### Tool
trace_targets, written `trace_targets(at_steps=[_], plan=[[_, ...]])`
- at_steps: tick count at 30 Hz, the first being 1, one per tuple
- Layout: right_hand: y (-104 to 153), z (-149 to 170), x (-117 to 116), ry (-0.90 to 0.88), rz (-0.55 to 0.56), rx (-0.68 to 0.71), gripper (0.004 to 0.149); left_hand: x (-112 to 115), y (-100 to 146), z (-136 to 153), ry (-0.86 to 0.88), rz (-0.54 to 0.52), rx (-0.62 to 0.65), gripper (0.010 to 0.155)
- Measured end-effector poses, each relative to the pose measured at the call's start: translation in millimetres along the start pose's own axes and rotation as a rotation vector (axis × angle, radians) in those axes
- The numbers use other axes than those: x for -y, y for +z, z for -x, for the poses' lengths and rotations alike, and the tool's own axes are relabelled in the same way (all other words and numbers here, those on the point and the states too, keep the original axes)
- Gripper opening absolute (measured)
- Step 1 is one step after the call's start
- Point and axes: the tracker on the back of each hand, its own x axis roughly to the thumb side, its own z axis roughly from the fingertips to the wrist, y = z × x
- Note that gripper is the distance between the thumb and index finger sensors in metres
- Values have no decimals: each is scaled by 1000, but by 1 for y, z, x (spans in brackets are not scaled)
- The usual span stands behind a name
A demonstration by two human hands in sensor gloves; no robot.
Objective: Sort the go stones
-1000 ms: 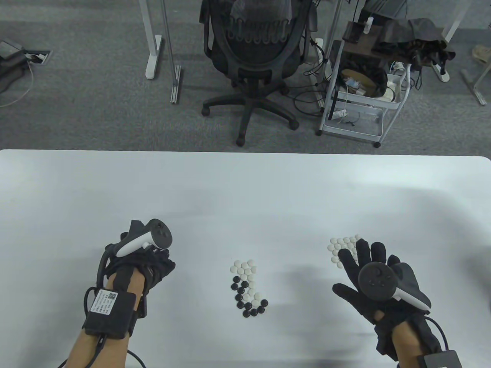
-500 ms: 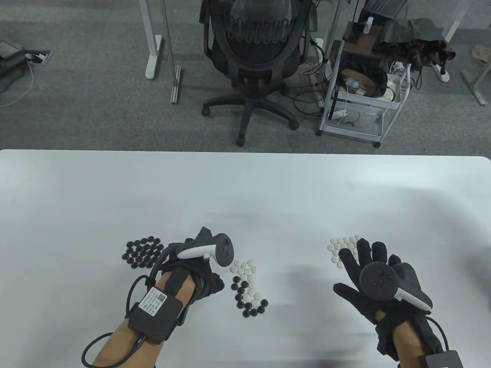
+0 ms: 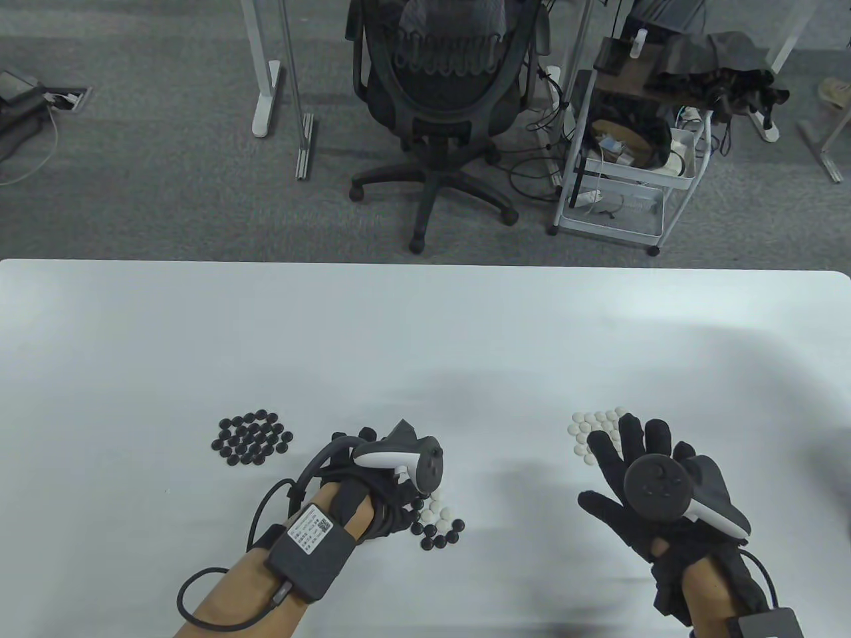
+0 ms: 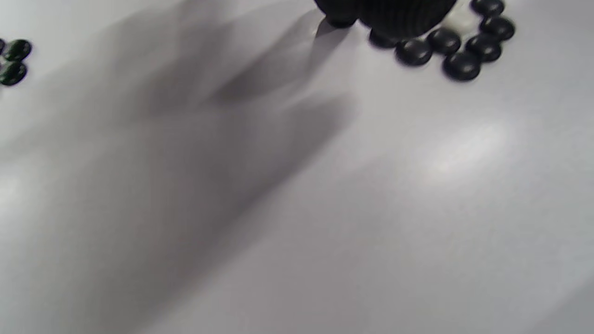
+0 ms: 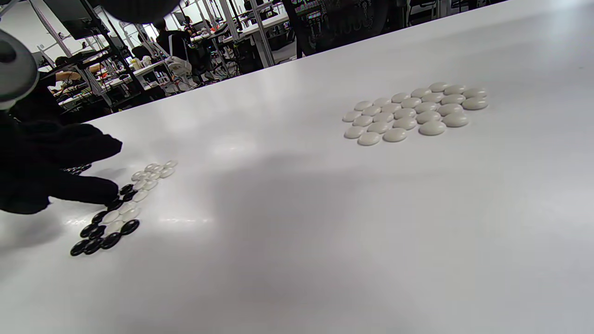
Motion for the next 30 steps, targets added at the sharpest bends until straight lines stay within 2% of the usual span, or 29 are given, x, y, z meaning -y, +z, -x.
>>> trace_targets(at_steps=[4, 8, 13, 20, 30], plan=[[0, 1, 0, -2, -1, -1, 79, 17, 10, 30, 60, 5, -55, 58], [0, 0, 0, 0, -4, 1, 79, 40, 27, 81, 179, 15, -165, 57], [-1, 0, -1, 4, -10, 0, 79, 57, 36, 124, 276, 19, -279, 58], [-1, -2, -1, 9, -12, -1, 79, 61, 32, 155, 422, -6, -314, 59], [-1, -1, -1, 6, -14, -9, 79, 56, 25, 168, 483, -28, -332, 59]])
